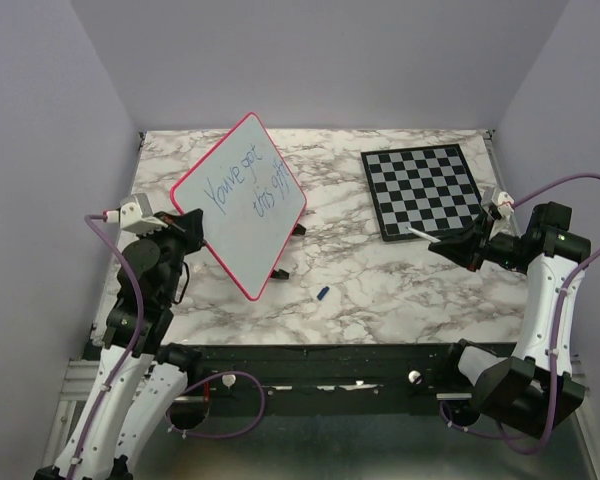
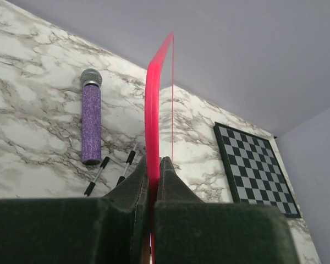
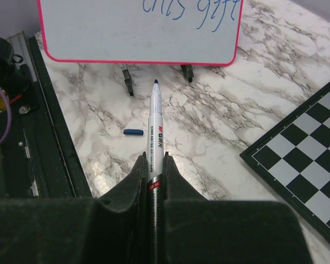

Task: Write a sentence on the whiteboard
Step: Put down the whiteboard on the whiteboard stand.

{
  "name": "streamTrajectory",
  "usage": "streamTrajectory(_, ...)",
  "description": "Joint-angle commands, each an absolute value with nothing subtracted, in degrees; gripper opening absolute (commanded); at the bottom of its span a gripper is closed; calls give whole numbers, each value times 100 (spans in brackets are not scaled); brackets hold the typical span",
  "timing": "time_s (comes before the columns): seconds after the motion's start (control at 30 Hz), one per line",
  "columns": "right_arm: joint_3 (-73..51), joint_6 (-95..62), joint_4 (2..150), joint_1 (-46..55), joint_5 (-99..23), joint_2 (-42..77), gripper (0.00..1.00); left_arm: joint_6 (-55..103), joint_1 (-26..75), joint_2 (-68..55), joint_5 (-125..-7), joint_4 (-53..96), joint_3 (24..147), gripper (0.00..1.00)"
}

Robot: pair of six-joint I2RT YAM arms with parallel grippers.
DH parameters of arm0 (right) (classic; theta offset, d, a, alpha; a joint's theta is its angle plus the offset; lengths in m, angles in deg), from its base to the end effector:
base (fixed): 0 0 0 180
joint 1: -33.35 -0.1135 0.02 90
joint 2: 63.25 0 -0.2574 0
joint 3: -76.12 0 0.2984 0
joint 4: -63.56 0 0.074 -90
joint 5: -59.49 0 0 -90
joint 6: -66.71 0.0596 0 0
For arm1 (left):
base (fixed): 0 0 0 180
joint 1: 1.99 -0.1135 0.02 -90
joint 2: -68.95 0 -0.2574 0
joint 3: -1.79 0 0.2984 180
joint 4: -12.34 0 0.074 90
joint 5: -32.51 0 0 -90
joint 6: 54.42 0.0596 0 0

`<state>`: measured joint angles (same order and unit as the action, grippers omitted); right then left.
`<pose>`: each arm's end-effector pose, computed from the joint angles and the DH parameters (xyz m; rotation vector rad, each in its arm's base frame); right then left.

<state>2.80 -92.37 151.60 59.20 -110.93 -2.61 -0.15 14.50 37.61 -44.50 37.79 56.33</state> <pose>0.2111 -0.0370 0.3221 -0.8459 1.6035 0.8595 0.2017 -0.0457 0.3597 -0.4468 1.5718 -0.5213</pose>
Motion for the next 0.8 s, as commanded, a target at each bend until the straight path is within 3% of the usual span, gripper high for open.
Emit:
streamTrajectory(0.0,229,-9378,16252,5893,-11286,-331,0,77,1444,4256,-4712,4064,4988,0)
streamTrajectory(0.47,212,-9334,16252,5893,-11295,-392,0,815,1444,5057,-4598,3695,4064,0)
streamTrajectory(0.77,185,-9334,16252,5902,-11313,-375,1,1088,1444,5972,-3922,3405,3247,0)
